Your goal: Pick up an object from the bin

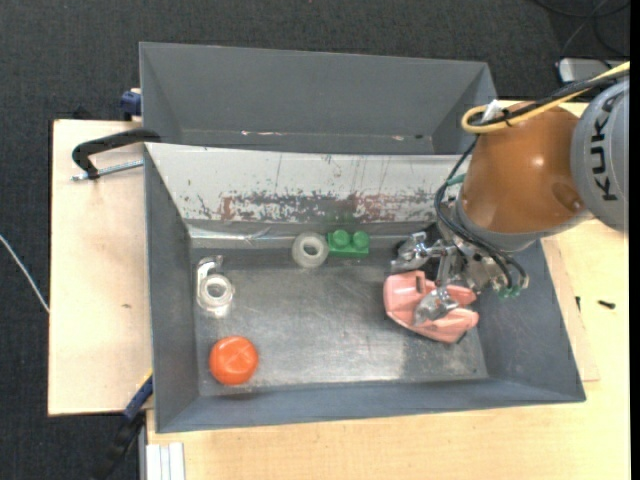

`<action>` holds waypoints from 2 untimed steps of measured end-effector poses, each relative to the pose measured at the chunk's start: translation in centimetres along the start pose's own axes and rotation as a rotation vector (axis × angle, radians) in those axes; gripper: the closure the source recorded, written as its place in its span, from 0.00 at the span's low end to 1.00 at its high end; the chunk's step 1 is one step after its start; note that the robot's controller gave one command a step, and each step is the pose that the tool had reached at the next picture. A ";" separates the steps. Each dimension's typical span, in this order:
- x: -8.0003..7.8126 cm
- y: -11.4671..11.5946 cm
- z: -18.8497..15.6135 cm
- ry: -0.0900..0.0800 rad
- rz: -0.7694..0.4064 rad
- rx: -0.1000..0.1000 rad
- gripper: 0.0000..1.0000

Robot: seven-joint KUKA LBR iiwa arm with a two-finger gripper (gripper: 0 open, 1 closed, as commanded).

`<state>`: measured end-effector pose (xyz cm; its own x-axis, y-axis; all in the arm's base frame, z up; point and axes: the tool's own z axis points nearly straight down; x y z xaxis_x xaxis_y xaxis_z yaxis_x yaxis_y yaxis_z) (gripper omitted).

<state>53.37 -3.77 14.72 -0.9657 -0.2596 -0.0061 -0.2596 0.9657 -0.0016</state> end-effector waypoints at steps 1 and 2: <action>0.9 0.3 -1.9 0.013 0.014 -0.006 1.00; 0.5 0.8 -7.6 0.009 -0.010 -0.004 1.00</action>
Offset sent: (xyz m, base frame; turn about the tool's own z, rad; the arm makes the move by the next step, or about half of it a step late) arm -0.0066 0.0067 0.0892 -0.0198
